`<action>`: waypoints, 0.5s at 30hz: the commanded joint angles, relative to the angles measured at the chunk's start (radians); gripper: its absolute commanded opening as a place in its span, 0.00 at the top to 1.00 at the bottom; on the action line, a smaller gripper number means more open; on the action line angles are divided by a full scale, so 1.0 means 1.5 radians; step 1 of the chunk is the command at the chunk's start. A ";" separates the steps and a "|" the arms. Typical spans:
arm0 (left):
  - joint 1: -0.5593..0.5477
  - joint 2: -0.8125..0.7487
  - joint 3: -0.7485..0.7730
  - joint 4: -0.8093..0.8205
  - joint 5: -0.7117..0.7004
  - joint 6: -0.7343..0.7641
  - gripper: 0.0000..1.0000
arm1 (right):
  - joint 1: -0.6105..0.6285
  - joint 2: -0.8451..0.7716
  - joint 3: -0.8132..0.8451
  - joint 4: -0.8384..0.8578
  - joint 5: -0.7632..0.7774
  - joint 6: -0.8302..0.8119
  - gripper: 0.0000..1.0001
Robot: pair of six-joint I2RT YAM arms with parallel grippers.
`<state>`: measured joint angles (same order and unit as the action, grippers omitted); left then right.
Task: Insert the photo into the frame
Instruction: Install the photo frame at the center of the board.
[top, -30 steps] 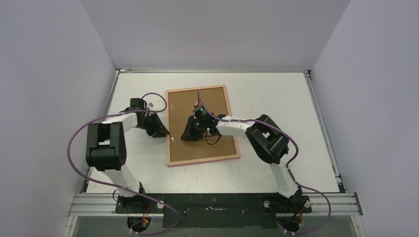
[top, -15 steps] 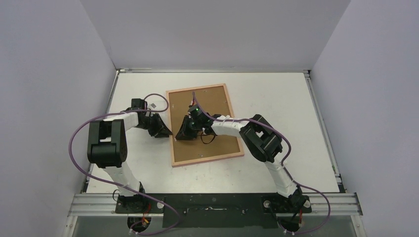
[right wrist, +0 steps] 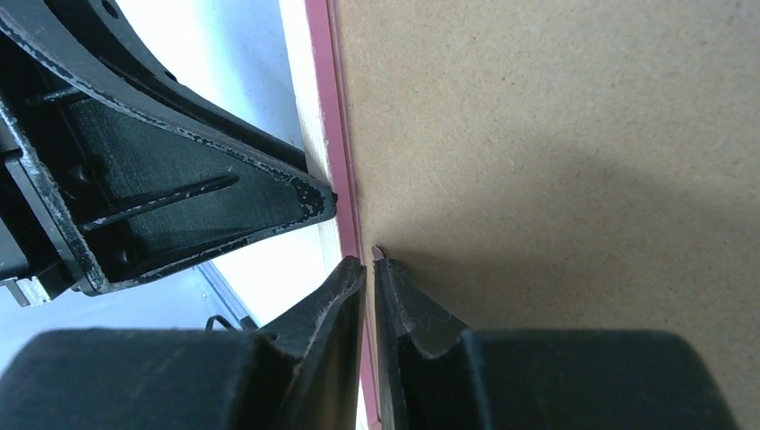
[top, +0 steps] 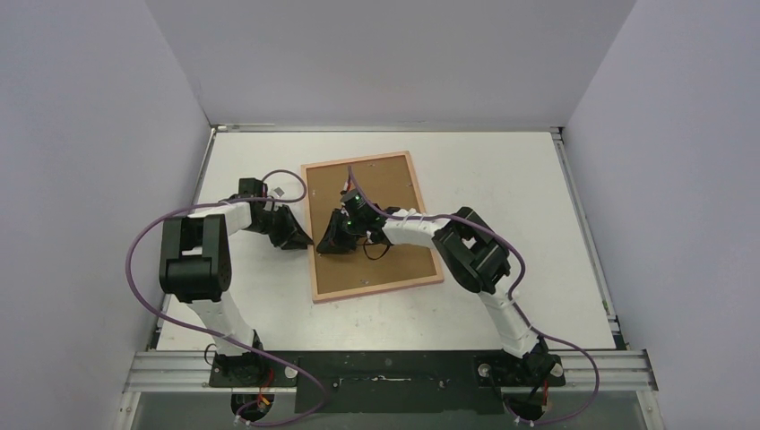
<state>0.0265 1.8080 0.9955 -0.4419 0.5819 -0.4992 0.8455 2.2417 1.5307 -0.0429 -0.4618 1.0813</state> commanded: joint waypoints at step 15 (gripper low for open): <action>-0.007 0.032 0.041 -0.011 -0.004 0.014 1.00 | 0.017 0.059 0.037 -0.036 -0.116 -0.127 0.86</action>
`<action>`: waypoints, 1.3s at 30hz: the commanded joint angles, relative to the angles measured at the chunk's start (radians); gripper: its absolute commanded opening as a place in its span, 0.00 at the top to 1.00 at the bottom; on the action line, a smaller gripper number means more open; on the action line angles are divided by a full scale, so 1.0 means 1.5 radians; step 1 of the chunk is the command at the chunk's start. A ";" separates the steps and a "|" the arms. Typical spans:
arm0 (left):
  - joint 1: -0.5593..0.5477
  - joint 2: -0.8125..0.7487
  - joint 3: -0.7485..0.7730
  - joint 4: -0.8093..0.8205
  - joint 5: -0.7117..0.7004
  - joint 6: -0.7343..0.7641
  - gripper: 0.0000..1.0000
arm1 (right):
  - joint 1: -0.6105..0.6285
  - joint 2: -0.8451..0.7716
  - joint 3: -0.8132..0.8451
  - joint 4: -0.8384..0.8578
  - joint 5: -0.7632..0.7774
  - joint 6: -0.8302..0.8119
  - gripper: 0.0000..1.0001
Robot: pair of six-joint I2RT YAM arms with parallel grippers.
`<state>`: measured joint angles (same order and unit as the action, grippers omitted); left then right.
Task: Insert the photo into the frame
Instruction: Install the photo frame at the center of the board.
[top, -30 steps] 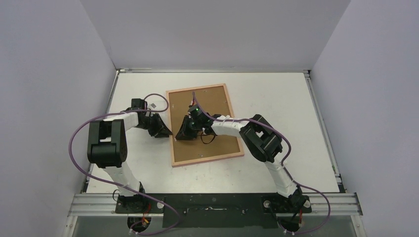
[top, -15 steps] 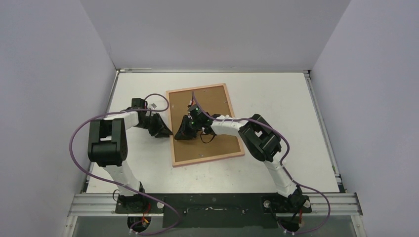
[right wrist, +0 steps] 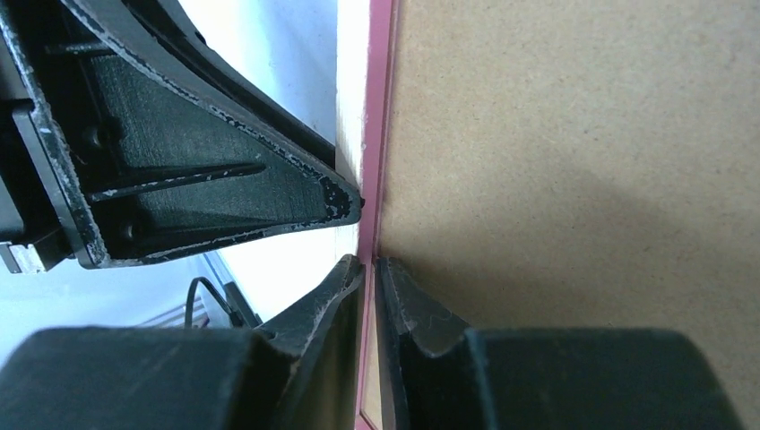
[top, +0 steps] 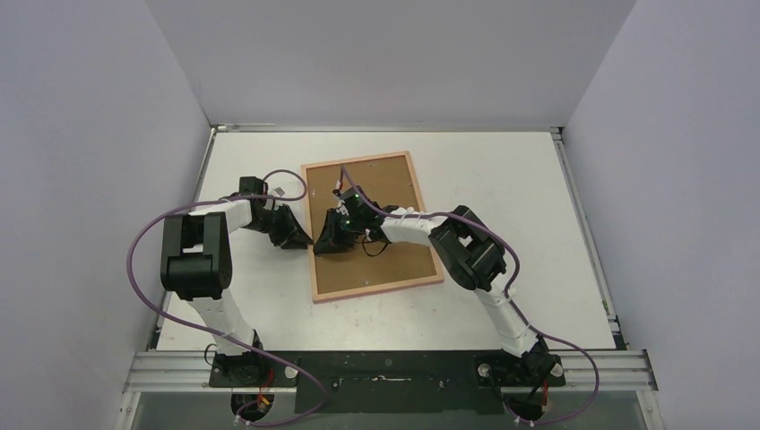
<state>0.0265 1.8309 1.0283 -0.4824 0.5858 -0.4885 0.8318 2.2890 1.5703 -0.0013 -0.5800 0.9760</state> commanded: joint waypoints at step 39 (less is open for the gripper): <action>-0.007 0.044 0.045 -0.002 -0.007 0.008 1.00 | 0.068 0.074 -0.021 -0.065 -0.050 -0.306 0.72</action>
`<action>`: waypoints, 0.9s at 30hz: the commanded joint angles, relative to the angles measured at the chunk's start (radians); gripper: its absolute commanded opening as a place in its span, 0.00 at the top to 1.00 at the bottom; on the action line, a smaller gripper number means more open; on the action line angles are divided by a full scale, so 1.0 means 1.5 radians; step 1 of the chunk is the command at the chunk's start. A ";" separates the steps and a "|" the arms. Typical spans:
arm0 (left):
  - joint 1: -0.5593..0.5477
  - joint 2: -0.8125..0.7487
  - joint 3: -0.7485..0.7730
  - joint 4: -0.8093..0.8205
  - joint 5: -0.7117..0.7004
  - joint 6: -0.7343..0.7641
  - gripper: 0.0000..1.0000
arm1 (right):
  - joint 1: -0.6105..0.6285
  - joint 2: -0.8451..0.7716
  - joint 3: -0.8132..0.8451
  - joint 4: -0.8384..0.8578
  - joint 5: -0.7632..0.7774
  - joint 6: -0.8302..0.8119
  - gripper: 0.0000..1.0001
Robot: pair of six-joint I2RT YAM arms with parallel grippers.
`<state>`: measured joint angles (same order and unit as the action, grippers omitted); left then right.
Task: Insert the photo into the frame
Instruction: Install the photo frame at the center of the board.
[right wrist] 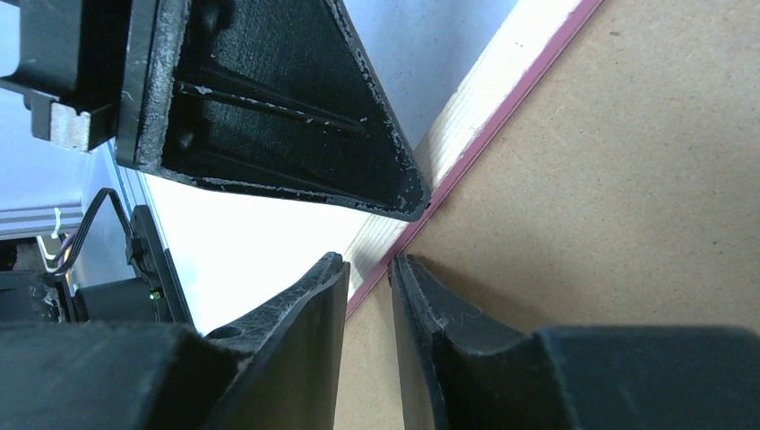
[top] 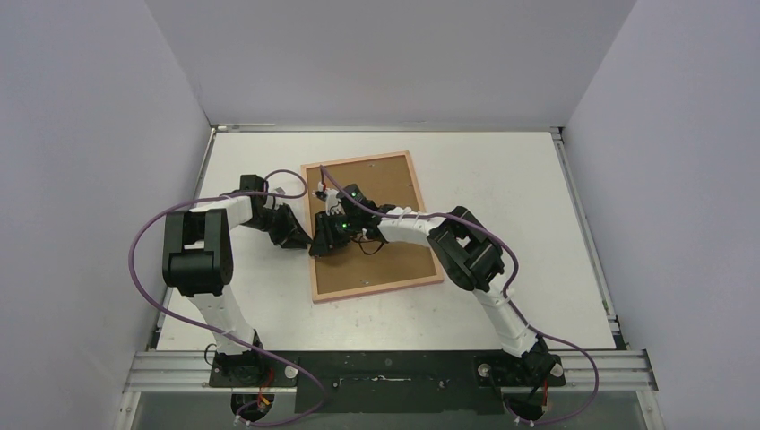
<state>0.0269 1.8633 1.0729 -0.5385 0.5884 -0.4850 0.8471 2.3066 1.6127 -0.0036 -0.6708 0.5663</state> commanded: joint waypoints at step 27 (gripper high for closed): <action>-0.005 0.003 -0.034 0.098 0.008 -0.026 1.00 | 0.058 -0.225 -0.268 0.204 0.269 0.021 0.52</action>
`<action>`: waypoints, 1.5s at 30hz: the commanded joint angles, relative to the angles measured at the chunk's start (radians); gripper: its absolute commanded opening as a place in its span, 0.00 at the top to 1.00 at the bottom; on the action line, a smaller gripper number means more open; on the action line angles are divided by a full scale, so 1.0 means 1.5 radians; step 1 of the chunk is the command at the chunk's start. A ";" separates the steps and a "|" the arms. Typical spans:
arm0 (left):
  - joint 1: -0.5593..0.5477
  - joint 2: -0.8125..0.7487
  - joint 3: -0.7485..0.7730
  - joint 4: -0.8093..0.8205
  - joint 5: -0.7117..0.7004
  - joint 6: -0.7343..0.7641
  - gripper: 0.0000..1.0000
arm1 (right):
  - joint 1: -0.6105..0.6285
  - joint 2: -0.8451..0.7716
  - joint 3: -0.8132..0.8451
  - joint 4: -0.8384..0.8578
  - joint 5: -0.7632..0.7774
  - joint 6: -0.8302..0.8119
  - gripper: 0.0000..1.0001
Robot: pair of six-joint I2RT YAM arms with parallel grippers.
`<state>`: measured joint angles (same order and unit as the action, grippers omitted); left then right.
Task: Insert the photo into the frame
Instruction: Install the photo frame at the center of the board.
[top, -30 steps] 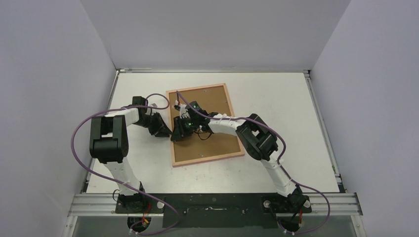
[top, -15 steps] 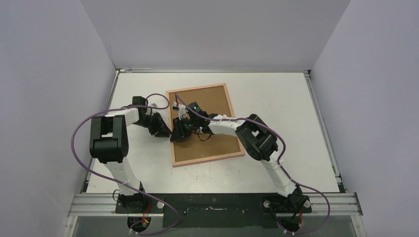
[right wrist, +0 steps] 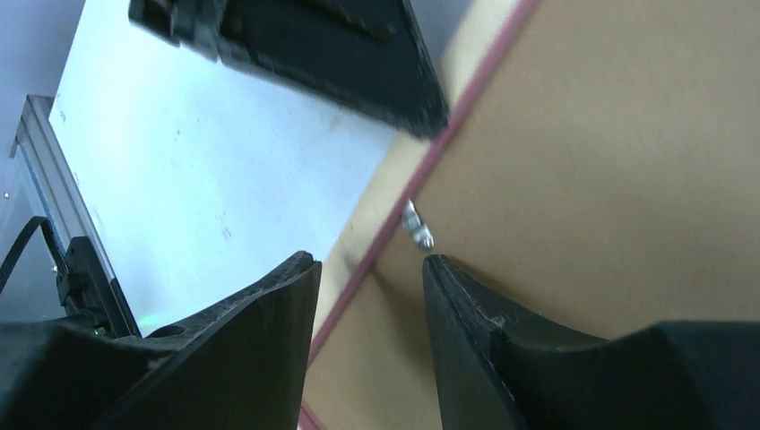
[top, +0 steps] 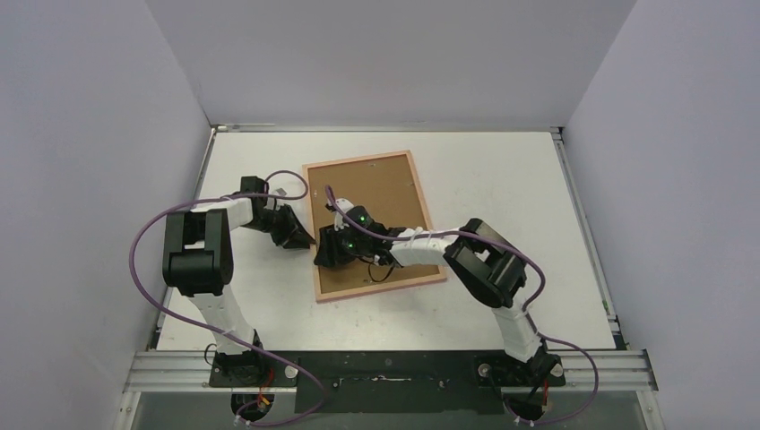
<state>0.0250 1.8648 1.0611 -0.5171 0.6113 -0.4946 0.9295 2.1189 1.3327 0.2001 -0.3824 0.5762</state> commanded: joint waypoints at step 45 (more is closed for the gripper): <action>-0.031 -0.072 -0.054 0.181 -0.046 -0.106 0.60 | -0.113 0.107 0.196 -0.026 0.131 0.238 0.62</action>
<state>-0.0307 1.7035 0.9115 -0.2836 0.5106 -0.6754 0.7734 2.2433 1.5517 0.1154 -0.1810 0.9272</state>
